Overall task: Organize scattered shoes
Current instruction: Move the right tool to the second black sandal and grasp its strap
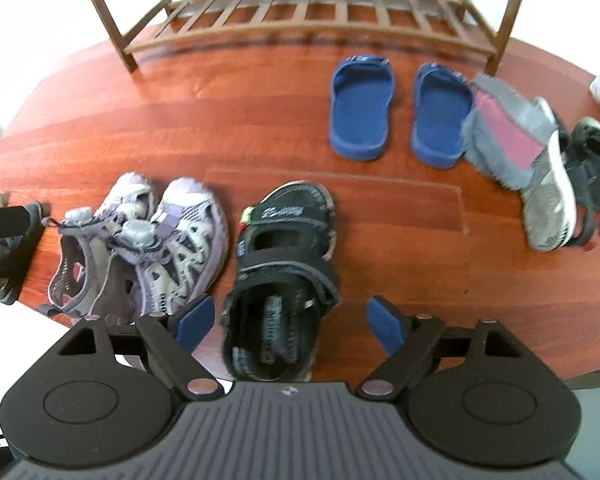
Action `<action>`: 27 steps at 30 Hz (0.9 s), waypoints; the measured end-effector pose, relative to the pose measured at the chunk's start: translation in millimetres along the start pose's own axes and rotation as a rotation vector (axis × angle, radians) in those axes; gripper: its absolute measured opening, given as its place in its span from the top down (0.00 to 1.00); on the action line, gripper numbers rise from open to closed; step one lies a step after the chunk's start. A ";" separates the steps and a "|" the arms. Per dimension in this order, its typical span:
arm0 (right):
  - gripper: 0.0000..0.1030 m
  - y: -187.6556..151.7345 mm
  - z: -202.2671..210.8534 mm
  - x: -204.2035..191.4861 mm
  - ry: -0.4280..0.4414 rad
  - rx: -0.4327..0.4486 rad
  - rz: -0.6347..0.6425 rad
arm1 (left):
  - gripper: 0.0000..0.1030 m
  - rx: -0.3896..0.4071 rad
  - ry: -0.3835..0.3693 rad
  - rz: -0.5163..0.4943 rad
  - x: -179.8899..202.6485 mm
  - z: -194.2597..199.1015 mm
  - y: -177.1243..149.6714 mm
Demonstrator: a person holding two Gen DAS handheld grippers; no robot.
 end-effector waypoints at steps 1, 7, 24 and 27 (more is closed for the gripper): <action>0.15 1.6 1.7 6.9 -0.006 0.007 -0.005 | 0.10 -0.002 -0.002 -0.005 6.3 -3.2 -0.8; 0.15 9.9 3.8 69.8 -0.068 0.035 -0.039 | 0.09 -0.003 -0.005 -0.004 41.7 -17.5 -2.3; 0.17 35.0 0.4 271.9 -0.168 0.094 -0.044 | 0.08 -0.062 -0.062 -0.072 184.1 -65.1 -21.7; 0.21 32.6 -13.5 299.9 -0.177 0.073 -0.042 | 0.08 -0.087 -0.049 -0.066 194.2 -72.2 -31.6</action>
Point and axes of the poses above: each gripper's, at about its wrist camera, not at the fingertips, and z roughly against the way its jaws point, x to its right, y to its top, the point moved 6 cm from there along -z, roughly the way its jaws point, and after that the axes turned 11 degrees about x, right-handed, at the moved point
